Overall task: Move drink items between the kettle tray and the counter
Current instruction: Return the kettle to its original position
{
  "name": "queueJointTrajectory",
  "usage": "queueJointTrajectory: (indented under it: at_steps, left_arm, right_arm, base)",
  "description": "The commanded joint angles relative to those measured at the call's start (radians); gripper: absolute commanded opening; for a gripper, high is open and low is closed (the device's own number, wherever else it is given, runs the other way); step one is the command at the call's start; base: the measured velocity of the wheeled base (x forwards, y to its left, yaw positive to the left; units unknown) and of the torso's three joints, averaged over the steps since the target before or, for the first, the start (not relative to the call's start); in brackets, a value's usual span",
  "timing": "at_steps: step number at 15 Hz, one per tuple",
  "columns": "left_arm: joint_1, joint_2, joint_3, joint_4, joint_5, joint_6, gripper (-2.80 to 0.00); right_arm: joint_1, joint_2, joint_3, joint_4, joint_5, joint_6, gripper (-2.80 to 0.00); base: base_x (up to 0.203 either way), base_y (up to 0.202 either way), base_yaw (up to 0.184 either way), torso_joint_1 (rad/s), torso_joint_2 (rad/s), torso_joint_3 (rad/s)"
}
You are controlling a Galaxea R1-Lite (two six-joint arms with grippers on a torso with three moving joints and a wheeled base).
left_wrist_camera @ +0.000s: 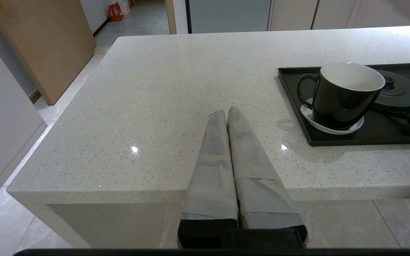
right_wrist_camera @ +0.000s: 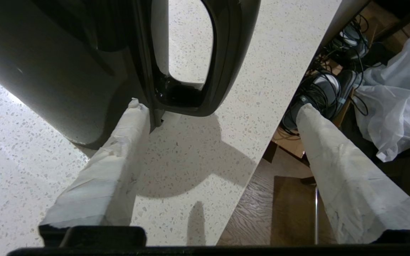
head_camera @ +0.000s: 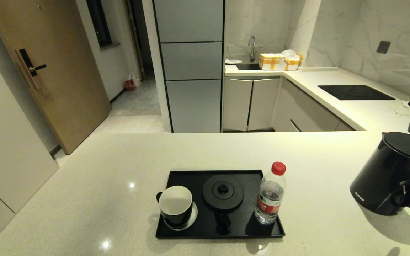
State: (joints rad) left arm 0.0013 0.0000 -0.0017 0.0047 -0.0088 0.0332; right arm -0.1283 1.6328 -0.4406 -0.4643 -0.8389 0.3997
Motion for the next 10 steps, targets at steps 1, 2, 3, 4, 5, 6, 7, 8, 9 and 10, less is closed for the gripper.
queueJointTrajectory:
  at_steps: [1,2,3,4,5,6,7,8,9,10]
  left_arm:
    - [0.000,-0.002,0.000,0.000,0.000,0.001,-2.80]
    - [0.000,0.000,0.000,0.001,0.000,0.001,-2.80]
    - [0.000,-0.002,0.000,0.001,0.000,0.001,-2.80]
    - [0.000,0.000,0.000,0.000,0.000,0.001,-2.80]
    - [0.000,-0.001,0.000,0.001,0.001,0.001,-2.80]
    - [0.000,0.000,0.000,0.001,0.000,0.001,-2.80]
    - [0.000,-0.002,0.000,0.000,0.000,0.001,-2.80]
    - [0.000,0.000,0.000,0.001,0.000,0.001,-2.80]
    - [0.000,-0.002,0.000,0.001,0.000,0.001,-2.80]
    - [0.000,0.000,0.000,0.000,0.000,0.001,-2.80]
  right_arm:
    - [-0.005,0.006,0.003,-0.002,-0.005,0.007,0.00]
    - [-0.009,0.000,0.007,-0.002,-0.006,0.008,0.00]
    - [-0.014,-0.005,0.012,-0.002,-0.015,0.008,0.00]
    - [-0.014,-0.012,0.018,-0.002,-0.022,0.008,0.00]
    - [-0.016,-0.028,0.031,-0.003,-0.030,0.008,0.00]
    - [-0.031,-0.034,0.033,-0.002,-0.031,0.006,0.00]
    - [-0.050,-0.038,0.033,-0.003,-0.032,0.001,0.00]
    - [-0.065,-0.039,0.034,-0.002,-0.031,-0.005,0.00]
    - [-0.075,-0.035,0.035,-0.004,-0.031,-0.006,0.00]
    - [-0.087,-0.029,0.034,-0.005,-0.031,-0.010,0.00]
  base:
    - [0.000,0.000,0.000,0.000,0.00,0.000]
    - [0.000,0.000,0.000,0.000,0.00,0.000]
    - [0.000,0.000,0.000,0.000,0.00,0.000]
    - [0.000,0.000,0.000,0.000,0.00,0.000]
    - [0.000,0.000,0.000,0.000,0.00,0.000]
    - [0.000,0.000,0.000,0.000,0.00,0.000]
    - [0.000,0.000,0.000,0.000,0.00,0.000]
    - [0.000,0.000,0.000,0.000,0.00,0.000]
    - [0.000,0.000,0.000,0.000,0.00,0.000]
    - [0.000,0.000,0.000,0.000,0.00,0.000]
